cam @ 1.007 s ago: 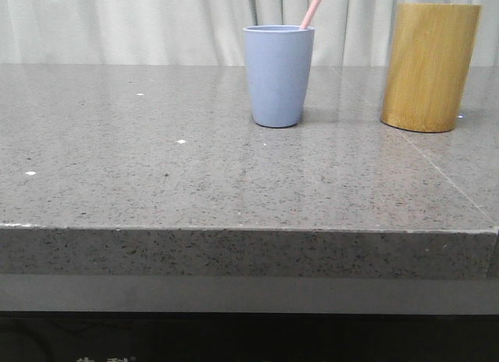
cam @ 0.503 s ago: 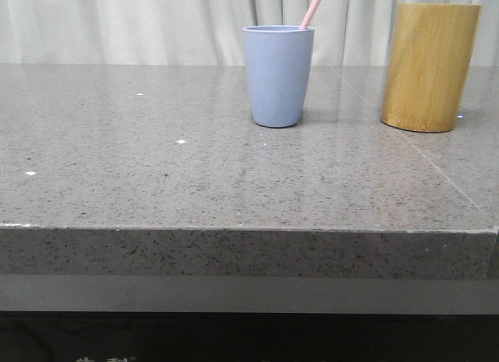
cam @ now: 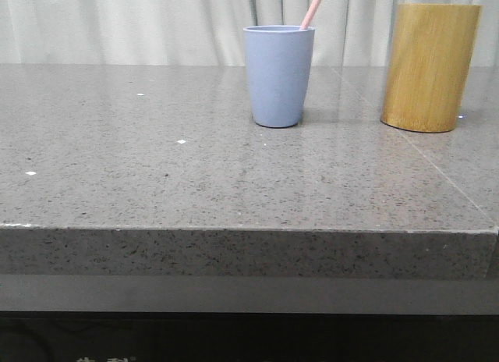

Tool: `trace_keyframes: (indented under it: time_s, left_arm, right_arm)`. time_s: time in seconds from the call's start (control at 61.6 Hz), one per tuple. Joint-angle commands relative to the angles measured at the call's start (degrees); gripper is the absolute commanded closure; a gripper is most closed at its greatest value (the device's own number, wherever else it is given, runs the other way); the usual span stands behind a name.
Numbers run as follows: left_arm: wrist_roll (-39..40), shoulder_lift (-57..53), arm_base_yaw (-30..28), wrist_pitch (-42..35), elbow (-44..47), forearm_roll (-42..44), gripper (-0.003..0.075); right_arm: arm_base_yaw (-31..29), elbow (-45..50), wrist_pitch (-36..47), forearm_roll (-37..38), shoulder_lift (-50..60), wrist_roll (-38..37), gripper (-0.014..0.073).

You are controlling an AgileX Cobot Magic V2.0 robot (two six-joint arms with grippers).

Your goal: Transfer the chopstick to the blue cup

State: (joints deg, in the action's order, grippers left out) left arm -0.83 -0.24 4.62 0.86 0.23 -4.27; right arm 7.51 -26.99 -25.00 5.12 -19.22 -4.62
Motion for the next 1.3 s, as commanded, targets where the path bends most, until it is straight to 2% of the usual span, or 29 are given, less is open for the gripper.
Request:
trace_keyframes:
  time_s: [0.0, 0.162, 0.341, 1.283]
  left_arm:
    - [0.14, -1.29, 0.36, -4.29, 0.67, -0.38, 0.0739]
    - [0.14, -1.29, 0.36, -4.29, 0.67, -0.38, 0.0739]
    - [0.14, -1.29, 0.36, -4.29, 0.67, -0.38, 0.0739]
    - [0.14, -1.29, 0.36, -4.29, 0.67, -0.38, 0.0739]
  right_arm:
    - [-3.57, 7.34, 14.45, -1.05, 6.14, -0.29, 0.0662]
    - [-7.0, 20.73, 23.33, -5.12, 15.45, -0.29, 0.0662]
    - [-8.58, 28.35, 30.53, -6.86, 19.83, -0.29, 0.0662]
    - [-7.08, 28.29, 28.88, -6.81, 20.99, 1.11, 0.0662]
